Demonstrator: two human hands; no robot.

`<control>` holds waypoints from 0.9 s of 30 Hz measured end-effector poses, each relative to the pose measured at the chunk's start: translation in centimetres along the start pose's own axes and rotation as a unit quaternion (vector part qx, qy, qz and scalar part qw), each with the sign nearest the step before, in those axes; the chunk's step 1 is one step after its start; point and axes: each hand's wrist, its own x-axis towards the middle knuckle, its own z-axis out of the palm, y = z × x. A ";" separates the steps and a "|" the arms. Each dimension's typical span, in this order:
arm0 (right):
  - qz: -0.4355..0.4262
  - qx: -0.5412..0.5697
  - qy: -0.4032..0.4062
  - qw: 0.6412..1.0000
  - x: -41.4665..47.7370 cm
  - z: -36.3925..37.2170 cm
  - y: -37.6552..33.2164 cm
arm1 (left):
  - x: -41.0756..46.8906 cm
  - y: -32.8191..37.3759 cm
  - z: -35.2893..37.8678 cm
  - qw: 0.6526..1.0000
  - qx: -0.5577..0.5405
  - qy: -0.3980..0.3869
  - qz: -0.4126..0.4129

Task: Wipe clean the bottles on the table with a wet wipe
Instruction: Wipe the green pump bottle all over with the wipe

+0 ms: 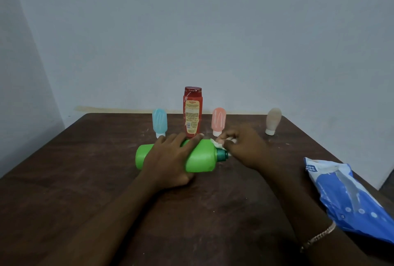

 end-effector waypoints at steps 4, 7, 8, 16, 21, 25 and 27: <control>0.033 0.303 -0.120 0.945 0.0 -1.9 0.9 | 0.1 0.0 -0.8 0.996 -0.078 0.019 0.025; 0.054 0.507 -0.144 0.848 0.1 -1.0 1.1 | 0.2 0.3 -1.3 0.984 -0.175 0.036 0.010; 0.057 0.539 -0.145 0.827 0.2 -0.5 1.2 | 0.2 0.4 -1.4 0.978 -0.206 0.042 0.002; 0.070 0.643 0.003 0.763 -0.4 2.1 -2.5 | 0.3 0.0 -1.6 0.931 -0.340 0.107 -0.076; -0.006 0.457 0.118 0.881 -1.8 2.1 -4.9 | 0.6 -1.0 -1.8 0.920 -0.334 0.157 -0.133; -0.235 0.045 0.322 0.916 -2.3 1.4 -5.6 | 0.7 -1.5 -2.0 0.919 -0.333 0.154 -0.143; -0.280 -0.055 0.327 0.901 -2.3 2.1 -5.7 | 0.8 -1.2 -2.0 0.926 -0.320 0.145 -0.139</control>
